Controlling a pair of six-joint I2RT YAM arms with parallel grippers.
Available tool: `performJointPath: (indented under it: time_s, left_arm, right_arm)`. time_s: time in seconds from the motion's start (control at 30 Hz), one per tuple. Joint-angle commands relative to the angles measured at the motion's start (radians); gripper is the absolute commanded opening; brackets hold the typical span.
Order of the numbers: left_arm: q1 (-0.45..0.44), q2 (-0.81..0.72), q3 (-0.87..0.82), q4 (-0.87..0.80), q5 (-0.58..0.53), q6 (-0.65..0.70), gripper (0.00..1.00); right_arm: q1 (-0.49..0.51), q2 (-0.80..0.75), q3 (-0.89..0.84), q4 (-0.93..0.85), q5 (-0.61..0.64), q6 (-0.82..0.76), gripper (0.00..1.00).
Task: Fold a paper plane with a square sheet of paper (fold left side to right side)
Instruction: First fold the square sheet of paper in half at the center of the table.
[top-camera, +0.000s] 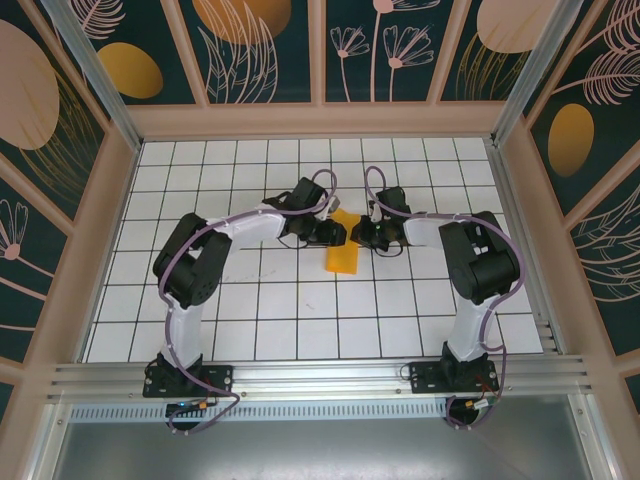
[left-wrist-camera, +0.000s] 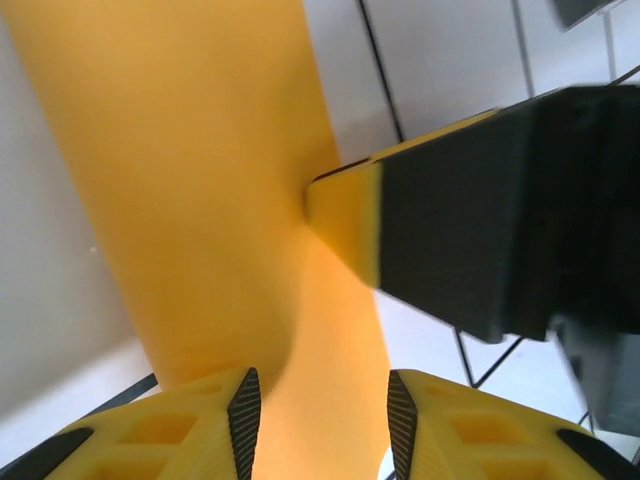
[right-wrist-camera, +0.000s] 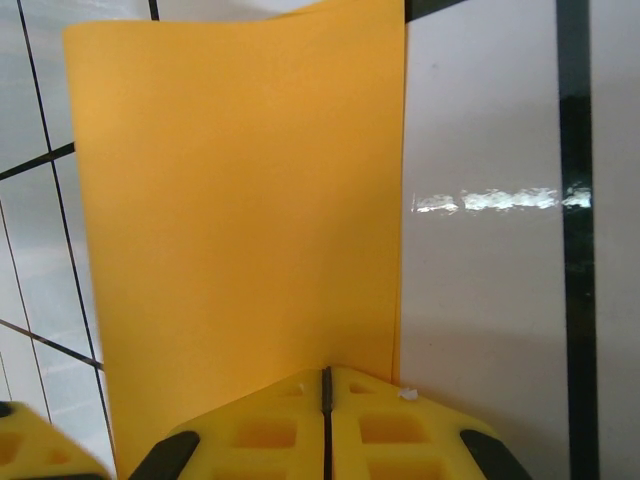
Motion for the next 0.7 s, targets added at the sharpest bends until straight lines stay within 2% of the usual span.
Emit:
performJointPath:
  time_s: [0.0,0.23,0.37,0.53,0.67]
  left_arm:
    - [-0.002,0.03,-0.029,0.007,-0.013,0.007,0.4]
    - [-0.001,0.045,-0.095,0.028,-0.032,0.01,0.37]
    - [-0.002,0.053,-0.12,0.044,-0.023,0.004,0.37]
    - [-0.002,0.059,-0.132,0.043,-0.034,0.005,0.36]
    - [-0.001,0.062,-0.131,0.043,-0.034,0.006,0.35]
  right_arm:
    - [0.006,0.036,-0.029,-0.072,0.045,-0.028,0.1]
    - [0.006,0.019,-0.032,-0.062,0.034,-0.041,0.1]
    - [-0.008,-0.032,-0.04,0.002,-0.048,-0.054,0.1]
    - [-0.013,-0.104,-0.021,0.005,-0.089,-0.07,0.1]
    - [-0.007,-0.088,0.0,0.054,-0.169,-0.04,0.09]
